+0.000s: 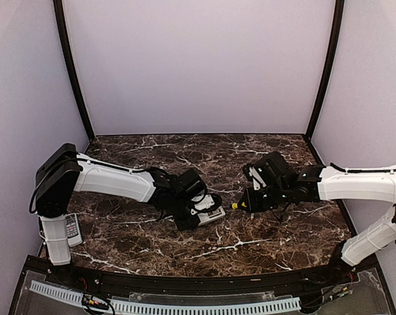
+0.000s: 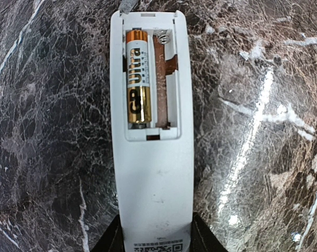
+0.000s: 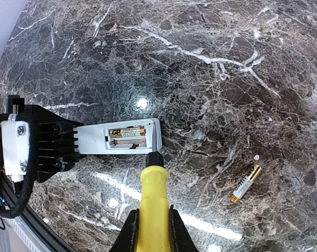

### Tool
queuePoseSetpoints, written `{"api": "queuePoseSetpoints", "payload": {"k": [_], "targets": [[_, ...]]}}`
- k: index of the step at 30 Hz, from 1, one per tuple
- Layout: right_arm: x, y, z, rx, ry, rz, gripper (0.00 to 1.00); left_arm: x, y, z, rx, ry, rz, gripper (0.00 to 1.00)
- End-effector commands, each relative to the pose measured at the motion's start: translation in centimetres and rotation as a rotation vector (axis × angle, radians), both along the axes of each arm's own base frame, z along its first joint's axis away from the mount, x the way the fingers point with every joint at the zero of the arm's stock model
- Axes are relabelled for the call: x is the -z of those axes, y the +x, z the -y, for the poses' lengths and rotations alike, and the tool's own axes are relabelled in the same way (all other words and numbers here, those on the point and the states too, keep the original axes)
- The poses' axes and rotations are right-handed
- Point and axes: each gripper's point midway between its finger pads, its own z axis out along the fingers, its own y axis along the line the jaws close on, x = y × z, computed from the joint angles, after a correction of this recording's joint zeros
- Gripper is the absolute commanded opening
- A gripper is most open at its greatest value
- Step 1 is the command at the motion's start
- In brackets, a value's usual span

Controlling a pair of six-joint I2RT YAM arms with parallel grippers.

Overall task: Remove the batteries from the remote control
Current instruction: Remove the battery from the remote control without the battery cover.

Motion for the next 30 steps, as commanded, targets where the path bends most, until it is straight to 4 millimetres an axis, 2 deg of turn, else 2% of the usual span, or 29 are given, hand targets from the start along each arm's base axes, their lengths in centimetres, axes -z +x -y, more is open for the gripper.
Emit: {"api": "queuePoseSetpoints", "payload": {"k": [1, 10, 19, 30], "targets": [[-0.6, -0.1, -0.4, -0.012, 0.049, 0.005, 0.0, 3.2, -3.5, -0.9, 0.072, 0.085, -0.119, 0.19], [-2.1, -0.2, -0.4, -0.013, 0.088, 0.032, 0.0, 3.2, -3.5, -0.9, 0.072, 0.084, -0.119, 0.19], [-0.2, -0.4, -0.1, -0.006, 0.051, -0.001, 0.0, 3.2, -3.6, -0.9, 0.073, 0.085, -0.119, 0.19], [0.5, -0.2, -0.1, -0.01, 0.027, -0.006, 0.0, 3.2, -3.6, -0.9, 0.072, 0.089, -0.118, 0.19]]}}
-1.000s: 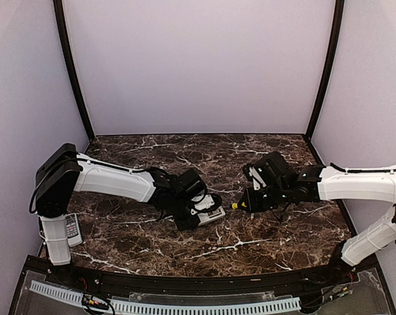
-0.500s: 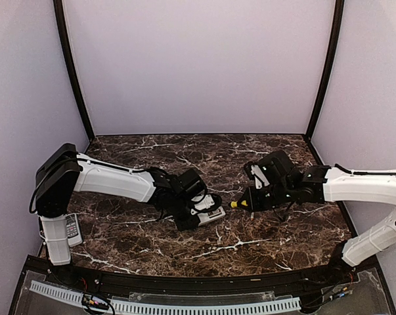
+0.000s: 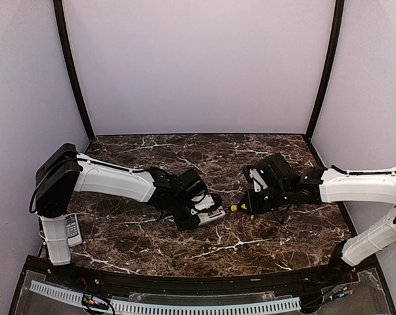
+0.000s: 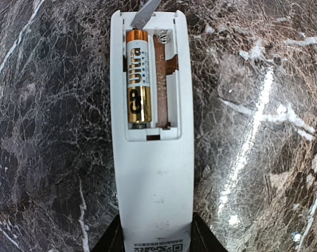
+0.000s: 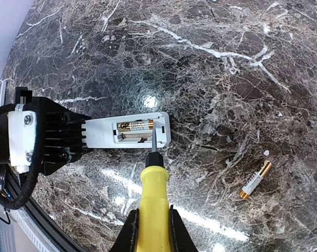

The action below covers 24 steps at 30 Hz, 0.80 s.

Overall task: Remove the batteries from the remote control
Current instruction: Remove the battery from the remote control without the battery cover.

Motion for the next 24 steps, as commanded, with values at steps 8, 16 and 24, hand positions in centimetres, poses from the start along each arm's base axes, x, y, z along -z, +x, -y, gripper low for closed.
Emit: {"api": "queuePoseSetpoints", "payload": {"k": [8, 16, 24], "targets": [[0.9, 0.3, -0.2, -0.003, -0.013, -0.007, 0.0, 3.2, -3.6, -0.9, 0.072, 0.088, -0.119, 0.19], [0.9, 0.0, -1.0, -0.024, 0.043, -0.018, 0.0, 3.2, -3.6, -0.9, 0.074, 0.087, -0.12, 0.19], [-0.4, -0.6, -2.3, -0.078, 0.204, -0.059, 0.0, 3.2, -3.6, -0.9, 0.074, 0.088, -0.119, 0.19]]}}
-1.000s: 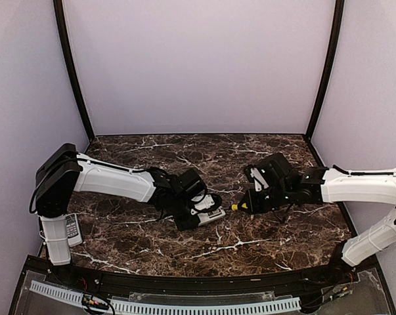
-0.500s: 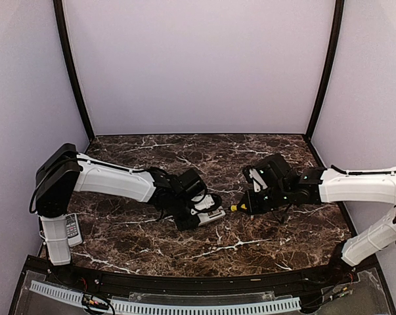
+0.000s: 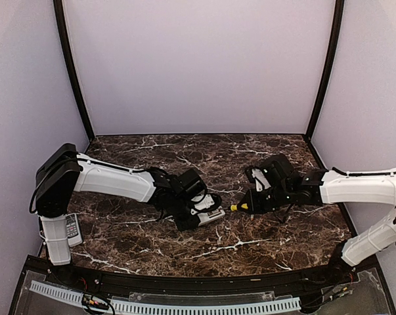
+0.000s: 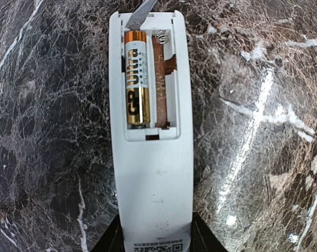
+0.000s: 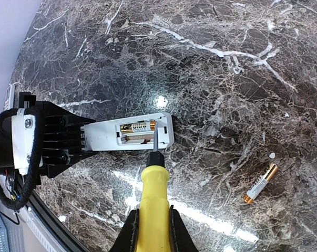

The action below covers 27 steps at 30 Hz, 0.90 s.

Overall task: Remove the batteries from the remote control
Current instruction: Remove the battery from the remote control without the battery cover.

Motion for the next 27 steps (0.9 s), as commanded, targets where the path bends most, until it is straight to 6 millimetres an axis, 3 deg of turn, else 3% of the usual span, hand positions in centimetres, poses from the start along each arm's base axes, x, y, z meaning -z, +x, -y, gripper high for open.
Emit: {"api": "queuePoseSetpoints", "payload": {"k": [1, 15, 27], "targets": [[-1.0, -0.7, -2.1, -0.072, 0.156, -0.032, 0.0, 3.2, -3.5, -0.9, 0.086, 0.088, -0.112, 0.19], [-4.3, -0.9, -2.1, -0.085, 0.336, -0.04, 0.0, 3.3, -3.5, -0.9, 0.086, 0.091, -0.113, 0.19], [-4.1, -0.5, -1.1, -0.051, 0.28, -0.03, 0.0, 3.2, -3.5, -0.9, 0.086, 0.095, -0.111, 0.19]]}}
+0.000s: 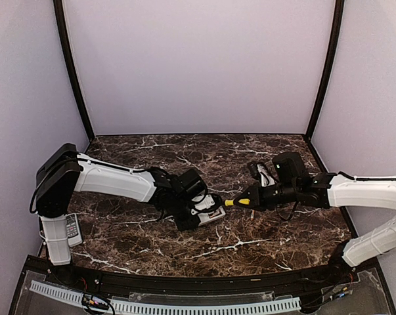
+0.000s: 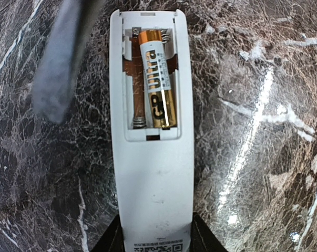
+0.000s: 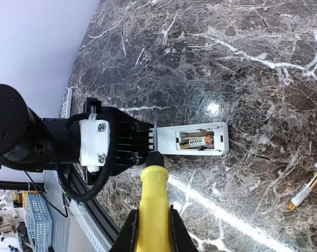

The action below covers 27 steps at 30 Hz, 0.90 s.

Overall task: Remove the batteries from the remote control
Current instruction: Remove the battery from the remote control without the battery cover.

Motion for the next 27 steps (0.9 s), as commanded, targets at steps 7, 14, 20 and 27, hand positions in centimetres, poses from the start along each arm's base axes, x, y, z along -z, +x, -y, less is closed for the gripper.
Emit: {"api": "queuePoseSetpoints", "payload": {"k": [7, 14, 20, 27], "targets": [[0.2, -0.3, 1.1, 0.018, -0.053, -0.002, 0.0, 3.2, -3.6, -0.9, 0.08, 0.088, -0.111, 0.19], [1.4, -0.5, 1.7, 0.049, -0.083, -0.026, 0.0, 3.3, -3.6, -0.9, 0.079, 0.089, -0.112, 0.19], [2.0, -0.1, 1.8, 0.063, -0.108, -0.037, 0.0, 3.2, -3.6, -0.8, 0.081, 0.089, -0.111, 0.19], [2.8, 0.0, 1.9, 0.075, -0.129, -0.057, 0.0, 3.3, -3.6, -0.9, 0.081, 0.091, -0.111, 0.19]]}}
